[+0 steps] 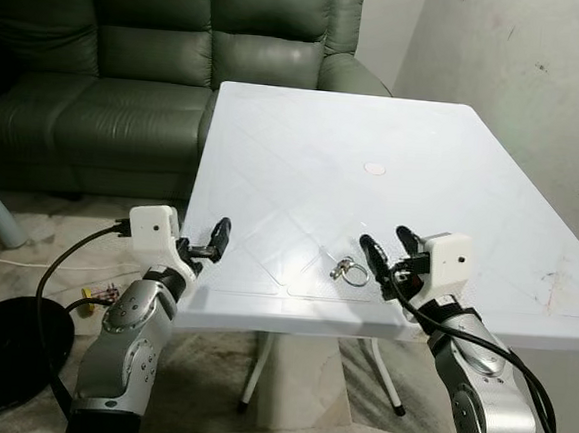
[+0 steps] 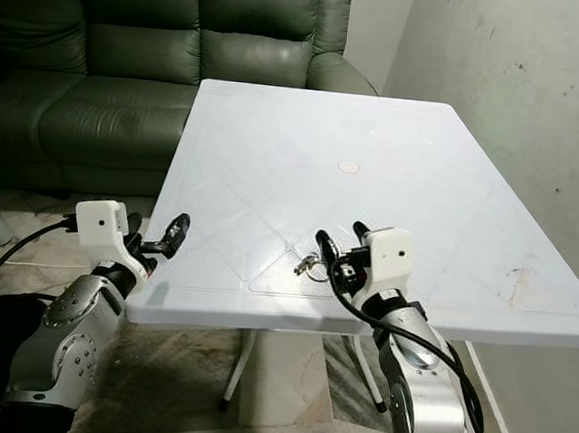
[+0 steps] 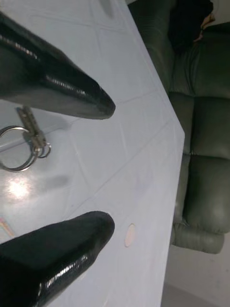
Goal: Hang keys on a hook
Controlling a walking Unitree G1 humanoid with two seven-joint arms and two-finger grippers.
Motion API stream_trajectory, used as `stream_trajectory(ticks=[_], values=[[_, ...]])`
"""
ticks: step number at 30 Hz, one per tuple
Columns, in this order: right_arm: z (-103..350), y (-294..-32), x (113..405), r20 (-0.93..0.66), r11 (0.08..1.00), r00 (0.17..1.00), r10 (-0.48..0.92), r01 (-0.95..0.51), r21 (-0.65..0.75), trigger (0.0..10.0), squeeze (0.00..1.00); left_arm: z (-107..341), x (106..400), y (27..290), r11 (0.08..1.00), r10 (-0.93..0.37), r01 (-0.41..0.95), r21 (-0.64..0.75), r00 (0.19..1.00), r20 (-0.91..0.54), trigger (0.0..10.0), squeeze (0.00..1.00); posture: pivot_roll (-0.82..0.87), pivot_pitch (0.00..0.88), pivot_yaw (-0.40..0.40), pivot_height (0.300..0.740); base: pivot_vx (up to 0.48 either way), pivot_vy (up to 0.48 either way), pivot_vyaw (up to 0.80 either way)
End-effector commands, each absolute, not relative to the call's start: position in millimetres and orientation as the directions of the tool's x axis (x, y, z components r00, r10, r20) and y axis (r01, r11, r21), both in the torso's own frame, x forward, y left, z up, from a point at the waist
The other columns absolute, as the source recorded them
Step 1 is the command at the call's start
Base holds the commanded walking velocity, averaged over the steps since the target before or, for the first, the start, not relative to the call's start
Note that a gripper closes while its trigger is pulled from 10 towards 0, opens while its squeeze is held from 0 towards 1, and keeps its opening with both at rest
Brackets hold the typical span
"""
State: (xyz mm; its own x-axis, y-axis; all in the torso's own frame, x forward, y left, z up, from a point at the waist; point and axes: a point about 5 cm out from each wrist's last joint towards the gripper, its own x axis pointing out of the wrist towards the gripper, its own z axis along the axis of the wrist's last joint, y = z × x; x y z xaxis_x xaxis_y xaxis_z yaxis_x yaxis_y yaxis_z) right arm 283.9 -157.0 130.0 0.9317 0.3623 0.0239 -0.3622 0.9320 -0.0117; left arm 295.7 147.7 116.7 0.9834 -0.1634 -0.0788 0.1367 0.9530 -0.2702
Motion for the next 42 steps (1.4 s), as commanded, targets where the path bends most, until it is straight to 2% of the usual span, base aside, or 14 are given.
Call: stream_trajectory(ticks=[1, 13, 14, 15, 24, 30, 42], values=[[130.7, -160.3, 284.2, 0.021, 0.933, 0.933, 0.360, -0.360, -0.020, 10.0, 1.00, 116.9, 293.4, 143.7, 0.955, -0.176, 0.149, -0.255, 0.981, -0.085, 10.0, 0.00, -0.03, 0.000, -0.071, 0.740, 0.000, 0.000, 0.00], [132.3, -160.7, 294.7, -0.044, 0.905, 0.907, 0.419, -0.421, -0.057, 10.0, 1.00, 114.3, 275.9, 116.0, 0.941, -0.289, 0.262, -0.212, 0.951, -0.108, 10.0, 0.00, -0.01, 0.027, -0.088, 0.740, 0.000, 0.000, 0.00], [130.8, -157.3, 297.3, -0.063, 0.898, 0.898, 0.434, -0.438, -0.047, 10.0, 0.45, 115.2, 273.0, 111.2, 0.938, -0.304, 0.277, -0.207, 0.946, -0.110, 10.0, 0.00, 0.00, 0.041, -0.090, 0.740, 0.000, 0.000, 0.00], [129.7, -153.4, 298.9, -0.073, 0.889, 0.889, 0.453, -0.456, -0.036, 10.0, 0.00, 116.1, 270.8, 107.4, 0.935, -0.317, 0.290, -0.205, 0.942, -0.111, 10.0, 0.00, 0.00, 0.043, -0.091, 0.740, 0.000, 0.000, 0.00], [123.3, -122.5, 309.1, -0.099, 0.839, 0.834, 0.543, -0.543, 0.027, 10.0, 0.00, 121.5, 255.9, 85.9, 0.903, -0.407, 0.380, -0.200, 0.906, -0.119, 10.0, 0.00, 0.02, 0.074, -0.087, 0.740, 0.000, 0.000, 0.00], [110.7, -111.0, 314.1, -0.153, 0.856, 0.843, 0.516, -0.502, 0.122, 10.0, 0.00, 121.8, 252.4, 85.3, 0.903, -0.410, 0.381, -0.199, 0.902, -0.132, 10.0, 0.00, 0.02, 0.084, -0.085, 0.740, 0.000, 0.000, 0.00], [100.1, -104.0, 322.7, -0.222, 0.918, 0.891, 0.396, -0.376, 0.127, 10.0, 0.00, 123.1, 249.1, 83.8, 0.902, -0.411, 0.378, -0.210, 0.900, -0.145, 10.0, 0.00, 0.02, 0.096, -0.086, 0.740, 0.000, 0.000, 0.00]])
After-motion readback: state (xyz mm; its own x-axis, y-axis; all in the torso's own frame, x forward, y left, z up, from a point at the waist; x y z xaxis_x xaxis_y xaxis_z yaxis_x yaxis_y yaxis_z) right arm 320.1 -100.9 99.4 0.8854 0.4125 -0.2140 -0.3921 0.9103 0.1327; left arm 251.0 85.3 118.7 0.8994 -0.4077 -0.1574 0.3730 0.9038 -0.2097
